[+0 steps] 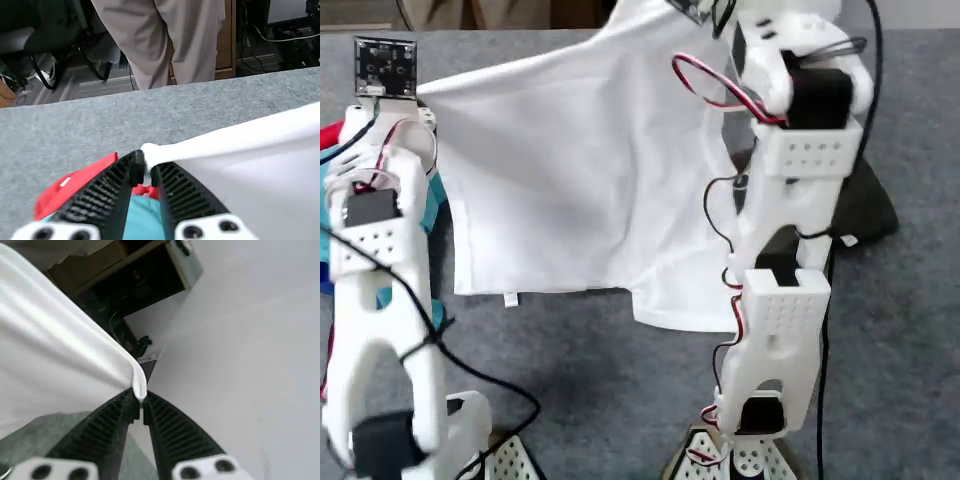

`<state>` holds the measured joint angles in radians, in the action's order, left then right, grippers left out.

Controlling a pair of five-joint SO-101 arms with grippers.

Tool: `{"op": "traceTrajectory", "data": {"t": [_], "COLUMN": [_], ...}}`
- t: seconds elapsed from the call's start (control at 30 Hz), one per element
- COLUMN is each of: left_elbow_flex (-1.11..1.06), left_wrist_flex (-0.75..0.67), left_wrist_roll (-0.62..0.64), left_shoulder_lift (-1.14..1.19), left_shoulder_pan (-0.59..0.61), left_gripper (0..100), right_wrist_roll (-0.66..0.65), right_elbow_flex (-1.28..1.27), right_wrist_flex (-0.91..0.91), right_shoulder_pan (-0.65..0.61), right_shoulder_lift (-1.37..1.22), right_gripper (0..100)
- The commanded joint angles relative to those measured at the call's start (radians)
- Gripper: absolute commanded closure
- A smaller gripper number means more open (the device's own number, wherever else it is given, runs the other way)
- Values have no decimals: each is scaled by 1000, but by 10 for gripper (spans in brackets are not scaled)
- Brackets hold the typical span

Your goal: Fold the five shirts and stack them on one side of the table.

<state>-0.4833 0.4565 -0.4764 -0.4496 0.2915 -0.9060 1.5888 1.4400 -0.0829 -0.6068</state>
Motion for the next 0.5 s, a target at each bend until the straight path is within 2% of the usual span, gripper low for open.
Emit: {"op": "traceTrajectory", "data": {"t": [0.0, 0.1, 0.17, 0.47], "left_elbow_flex": [9, -109, -213, -638], "left_wrist_flex": [146, 301, 318, 64], "left_wrist_roll": [-72, -164, -204, -210], "left_shoulder_lift": [-139, -239, -318, -549], "left_shoulder_pan": [-26, -81, -97, -101], "left_gripper": [981, 981, 981, 981], "right_wrist_roll": [-12, -11, -15, 40], "right_elbow_flex": [84, 77, 79, 62], "right_wrist_flex": [152, 236, 319, 348], "right_shoulder_pan": [10, 33, 38, 84], "right_shoulder_lift": [22, 71, 81, 102], "right_gripper": [997, 997, 997, 997]}}
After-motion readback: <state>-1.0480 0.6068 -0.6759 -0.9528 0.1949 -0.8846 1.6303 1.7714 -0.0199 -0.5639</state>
